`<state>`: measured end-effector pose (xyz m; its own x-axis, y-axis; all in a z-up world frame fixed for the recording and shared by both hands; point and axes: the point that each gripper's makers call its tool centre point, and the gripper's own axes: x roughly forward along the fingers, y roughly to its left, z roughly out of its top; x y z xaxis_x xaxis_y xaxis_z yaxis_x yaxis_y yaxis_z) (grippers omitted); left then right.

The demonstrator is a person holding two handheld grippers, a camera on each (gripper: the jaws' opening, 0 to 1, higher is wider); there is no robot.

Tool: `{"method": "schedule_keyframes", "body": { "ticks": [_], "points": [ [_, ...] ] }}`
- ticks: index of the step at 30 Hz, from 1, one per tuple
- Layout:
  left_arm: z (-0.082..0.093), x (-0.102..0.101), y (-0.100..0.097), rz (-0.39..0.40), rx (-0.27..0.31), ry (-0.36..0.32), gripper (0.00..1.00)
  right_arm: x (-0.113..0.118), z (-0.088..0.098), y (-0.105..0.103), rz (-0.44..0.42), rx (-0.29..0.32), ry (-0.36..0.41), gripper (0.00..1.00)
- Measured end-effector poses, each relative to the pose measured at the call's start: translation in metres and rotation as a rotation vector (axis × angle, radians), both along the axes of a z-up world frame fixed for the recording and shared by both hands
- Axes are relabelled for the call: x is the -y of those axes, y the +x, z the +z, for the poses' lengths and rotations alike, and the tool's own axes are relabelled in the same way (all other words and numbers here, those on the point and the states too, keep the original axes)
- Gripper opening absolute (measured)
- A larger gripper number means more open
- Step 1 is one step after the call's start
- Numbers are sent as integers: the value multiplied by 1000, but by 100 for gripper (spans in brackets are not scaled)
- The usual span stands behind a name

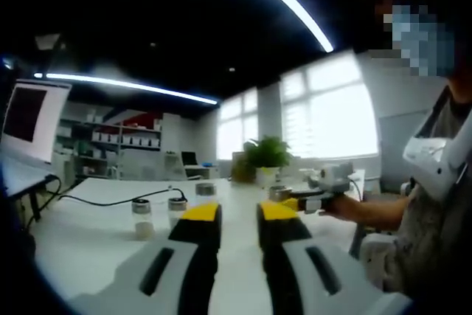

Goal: Rotate the seasoning bottle until the label or dispensing opening points toward the visible target arrow and the bottle remains upright within the marked orientation range

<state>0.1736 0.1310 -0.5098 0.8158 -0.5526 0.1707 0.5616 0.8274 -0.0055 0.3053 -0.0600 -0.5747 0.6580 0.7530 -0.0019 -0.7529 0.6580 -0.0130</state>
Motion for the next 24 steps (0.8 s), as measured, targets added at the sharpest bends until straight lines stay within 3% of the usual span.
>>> {"method": "schedule_keyframes", "body": {
  "ticks": [5, 10, 12, 14, 17, 24],
  "points": [
    [0, 0, 1, -2, 0, 1, 20, 1, -1, 1, -63, -18, -21, 39],
    [-2, 0, 2, -4, -6, 3, 20, 2, -1, 3, -64, -26, -31, 39],
    [-1, 1, 2, -6, -5, 4, 20, 3, -3, 2, -50, -14, -70, 39],
    [-2, 0, 1, -9, -6, 3, 20, 3, -1, 0, -38, 38, -118, 44],
    [-5, -2, 3, -7, -16, -3, 20, -2, -1, -7, 42, 46, -147, 56],
    [-5, 0, 2, -8, -15, -5, 20, 0, 12, -18, 272, -43, -77, 54]
  ]
}}
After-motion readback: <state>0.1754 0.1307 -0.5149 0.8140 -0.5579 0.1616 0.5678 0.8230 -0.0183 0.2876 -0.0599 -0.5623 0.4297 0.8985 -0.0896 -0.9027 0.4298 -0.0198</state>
